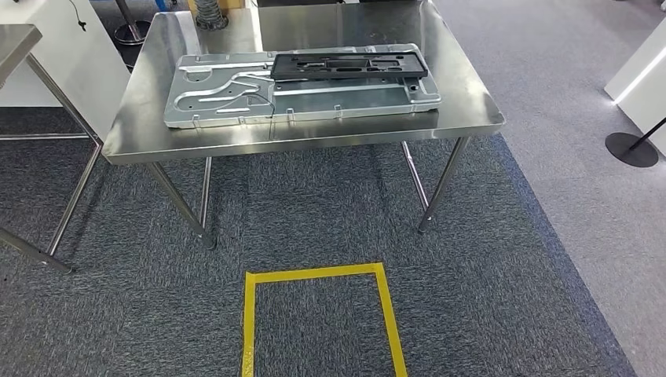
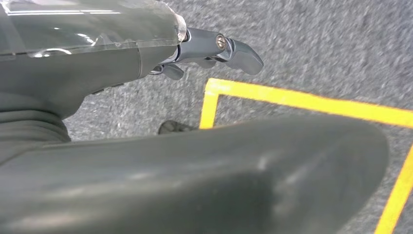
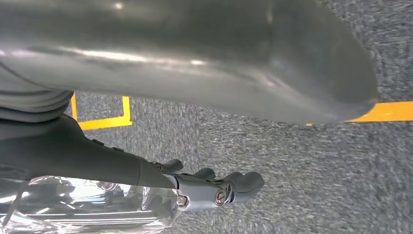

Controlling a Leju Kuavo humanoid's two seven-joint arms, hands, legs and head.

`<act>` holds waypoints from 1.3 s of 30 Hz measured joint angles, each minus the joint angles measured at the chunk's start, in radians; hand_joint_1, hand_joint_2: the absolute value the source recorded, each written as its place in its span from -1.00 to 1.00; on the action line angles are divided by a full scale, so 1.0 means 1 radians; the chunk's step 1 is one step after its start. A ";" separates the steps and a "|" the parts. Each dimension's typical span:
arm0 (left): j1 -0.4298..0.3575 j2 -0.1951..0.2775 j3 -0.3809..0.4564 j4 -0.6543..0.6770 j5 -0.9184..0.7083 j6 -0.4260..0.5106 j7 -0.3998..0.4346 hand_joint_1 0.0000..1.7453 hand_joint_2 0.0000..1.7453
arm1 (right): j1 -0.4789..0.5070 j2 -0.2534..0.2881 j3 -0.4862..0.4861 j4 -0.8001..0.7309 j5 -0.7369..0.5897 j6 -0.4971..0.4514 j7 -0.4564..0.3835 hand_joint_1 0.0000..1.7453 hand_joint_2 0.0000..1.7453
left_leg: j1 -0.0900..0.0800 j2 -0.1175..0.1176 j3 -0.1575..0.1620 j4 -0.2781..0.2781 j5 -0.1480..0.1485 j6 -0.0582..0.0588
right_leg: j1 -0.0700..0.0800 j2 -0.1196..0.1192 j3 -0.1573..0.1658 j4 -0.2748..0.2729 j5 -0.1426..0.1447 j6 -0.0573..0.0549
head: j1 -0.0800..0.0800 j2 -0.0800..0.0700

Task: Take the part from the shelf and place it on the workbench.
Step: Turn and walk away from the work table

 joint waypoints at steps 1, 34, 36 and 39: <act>0.000 -0.001 -0.001 0.000 0.000 0.000 0.000 -1.00 -1.00 | -0.002 0.000 0.002 0.000 0.000 0.000 -0.002 -1.00 -1.00 | -0.001 0.000 -0.013 0.010 0.007 -0.005 | 0.002 0.000 0.053 -0.077 -0.014 -0.005 | 0.000 0.000; -0.008 0.004 -0.015 0.000 -0.026 -0.010 0.049 -1.00 -1.00 | -0.008 0.010 -0.044 0.018 -0.110 0.334 0.063 -1.00 -1.00 | -0.002 -0.001 0.055 0.005 -0.057 -0.012 | 0.005 0.000 0.011 -0.148 0.014 -0.022 | 0.000 0.000; -0.008 0.005 -0.016 0.000 -0.026 -0.010 0.050 -1.00 -1.00 | -0.008 0.012 -0.054 0.018 -0.116 0.337 0.083 -1.00 -1.00 | 0.000 -0.003 0.049 0.013 -0.064 -0.022 | 0.000 -0.002 0.010 -0.154 0.021 -0.035 | 0.000 0.000; -0.007 0.006 -0.016 0.000 -0.025 -0.009 0.050 -1.00 -1.00 | -0.009 0.013 -0.068 0.018 -0.123 0.336 0.096 -1.00 -1.00 | 0.007 -0.008 -0.008 0.147 -0.147 -0.039 | -0.004 -0.004 0.005 -0.160 0.031 -0.049 | 0.000 0.000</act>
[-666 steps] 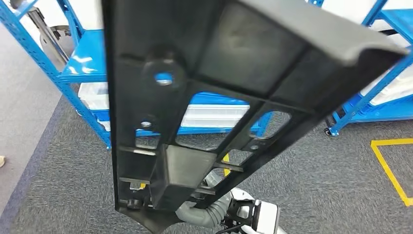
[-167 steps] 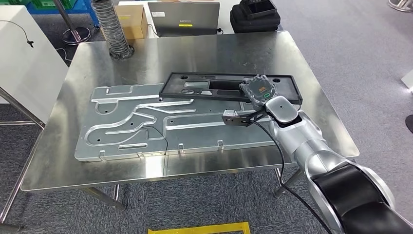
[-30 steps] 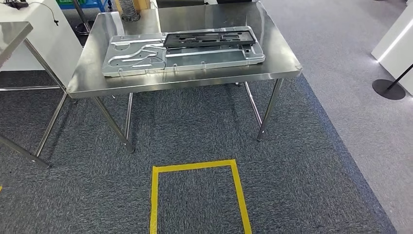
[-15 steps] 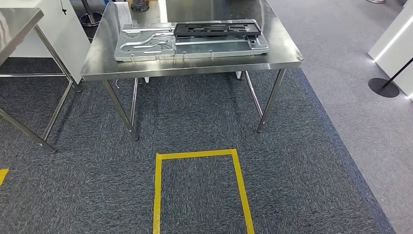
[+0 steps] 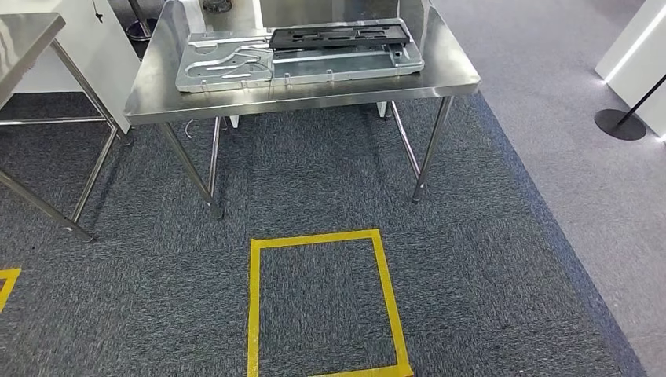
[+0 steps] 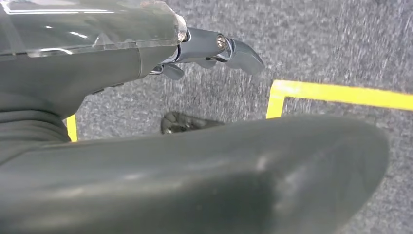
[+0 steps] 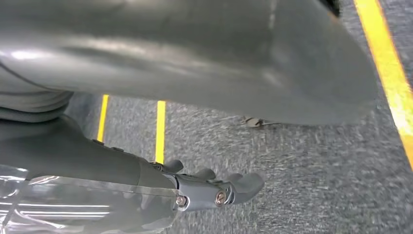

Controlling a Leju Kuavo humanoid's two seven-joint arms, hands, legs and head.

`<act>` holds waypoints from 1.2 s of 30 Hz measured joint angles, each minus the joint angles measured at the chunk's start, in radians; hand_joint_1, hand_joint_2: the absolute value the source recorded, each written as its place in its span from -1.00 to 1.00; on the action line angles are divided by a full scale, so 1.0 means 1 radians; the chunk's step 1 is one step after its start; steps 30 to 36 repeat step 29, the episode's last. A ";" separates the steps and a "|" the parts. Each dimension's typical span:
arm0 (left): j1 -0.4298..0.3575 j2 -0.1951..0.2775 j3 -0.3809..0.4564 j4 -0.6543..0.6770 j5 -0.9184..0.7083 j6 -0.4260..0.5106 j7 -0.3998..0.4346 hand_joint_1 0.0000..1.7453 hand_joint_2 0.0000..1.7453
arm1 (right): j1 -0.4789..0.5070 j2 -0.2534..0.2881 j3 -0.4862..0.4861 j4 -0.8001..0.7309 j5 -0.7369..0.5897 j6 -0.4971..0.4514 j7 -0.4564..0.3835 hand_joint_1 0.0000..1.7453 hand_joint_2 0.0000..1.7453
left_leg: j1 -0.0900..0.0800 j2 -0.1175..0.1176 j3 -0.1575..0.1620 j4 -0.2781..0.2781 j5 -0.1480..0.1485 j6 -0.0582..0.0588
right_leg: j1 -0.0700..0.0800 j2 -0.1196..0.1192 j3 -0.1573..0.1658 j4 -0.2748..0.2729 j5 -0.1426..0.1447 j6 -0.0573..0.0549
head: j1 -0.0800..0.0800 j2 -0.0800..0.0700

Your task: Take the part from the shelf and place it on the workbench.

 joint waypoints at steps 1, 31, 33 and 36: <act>0.001 0.000 0.000 0.000 0.000 0.000 0.000 -1.00 -1.00 | 0.000 0.000 -0.004 0.000 -0.001 -0.002 0.003 -1.00 -1.00 | 0.004 0.000 -0.031 0.072 -0.033 -0.005 | 0.000 0.000 -0.003 0.001 0.001 -0.001 | 0.000 0.000; 0.000 -0.001 -0.007 0.000 0.018 0.016 0.059 -1.00 1.00 | -0.001 -0.001 -0.042 0.000 0.016 -0.027 0.064 -1.00 1.00 | 0.003 -0.001 0.069 -0.136 0.075 0.019 | -0.002 0.005 -0.024 0.013 0.014 0.042 | 0.000 0.000; 0.000 -0.001 -0.007 0.000 0.018 0.016 0.059 -1.00 1.00 | -0.001 -0.001 -0.042 0.000 0.016 -0.027 0.064 -1.00 1.00 | 0.003 -0.001 0.069 -0.136 0.075 0.019 | -0.002 0.005 -0.024 0.013 0.014 0.042 | 0.000 0.000; 0.000 -0.001 -0.007 0.000 0.018 0.016 0.059 -1.00 1.00 | -0.001 -0.001 -0.042 0.000 0.016 -0.027 0.064 -1.00 1.00 | 0.003 -0.001 0.069 -0.136 0.075 0.019 | -0.002 0.005 -0.024 0.013 0.014 0.042 | 0.000 0.000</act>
